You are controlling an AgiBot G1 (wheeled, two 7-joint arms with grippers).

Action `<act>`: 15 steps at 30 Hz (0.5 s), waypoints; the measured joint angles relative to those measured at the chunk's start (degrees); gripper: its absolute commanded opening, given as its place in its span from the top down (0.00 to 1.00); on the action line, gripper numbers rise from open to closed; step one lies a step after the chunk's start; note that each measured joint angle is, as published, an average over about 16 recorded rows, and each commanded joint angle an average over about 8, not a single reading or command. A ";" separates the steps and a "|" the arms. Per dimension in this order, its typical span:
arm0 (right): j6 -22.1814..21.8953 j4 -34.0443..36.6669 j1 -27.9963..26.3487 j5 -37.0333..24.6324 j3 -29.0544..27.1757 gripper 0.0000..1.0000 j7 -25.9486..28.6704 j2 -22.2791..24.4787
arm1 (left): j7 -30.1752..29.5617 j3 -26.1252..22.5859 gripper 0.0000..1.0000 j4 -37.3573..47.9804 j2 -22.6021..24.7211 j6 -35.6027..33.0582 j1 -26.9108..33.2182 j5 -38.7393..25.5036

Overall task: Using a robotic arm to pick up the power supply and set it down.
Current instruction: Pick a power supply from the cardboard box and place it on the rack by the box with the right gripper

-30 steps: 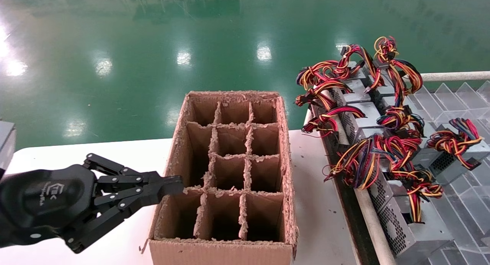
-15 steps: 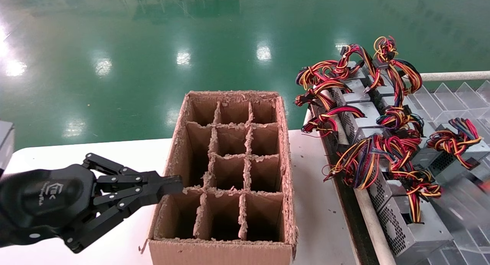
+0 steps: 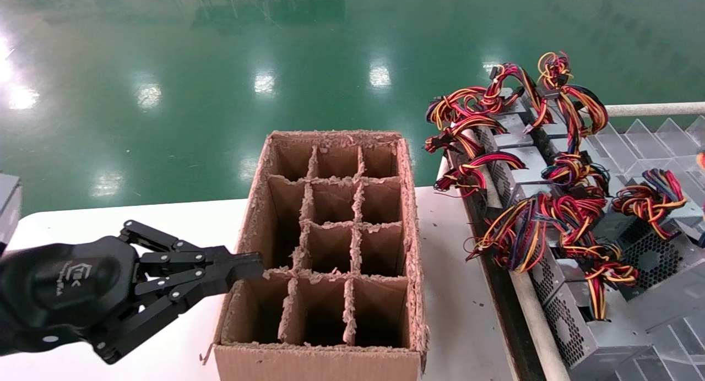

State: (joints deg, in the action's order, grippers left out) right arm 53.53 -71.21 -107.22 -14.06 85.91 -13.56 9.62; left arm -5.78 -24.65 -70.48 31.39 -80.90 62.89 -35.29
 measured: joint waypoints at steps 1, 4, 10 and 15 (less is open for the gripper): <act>-0.30 0.13 0.01 0.33 0.32 1.00 -0.39 0.16 | 0.00 0.00 1.00 0.00 0.00 0.00 0.00 0.00; -0.96 0.32 -0.02 1.29 1.17 1.00 -1.38 0.72 | 0.00 0.00 1.00 0.00 0.00 0.00 0.00 0.00; -1.19 0.36 -0.39 3.03 2.23 1.00 -2.95 1.63 | 0.00 0.00 1.00 0.00 0.00 0.00 0.00 0.00; -1.19 0.58 -0.52 3.39 2.59 1.00 -3.81 1.87 | 0.00 0.00 1.00 0.00 0.00 0.00 0.00 0.00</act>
State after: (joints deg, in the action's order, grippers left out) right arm 52.34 -70.64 -107.74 -10.67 88.50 -17.38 11.49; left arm -5.78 -24.65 -70.48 31.39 -80.90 62.89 -35.29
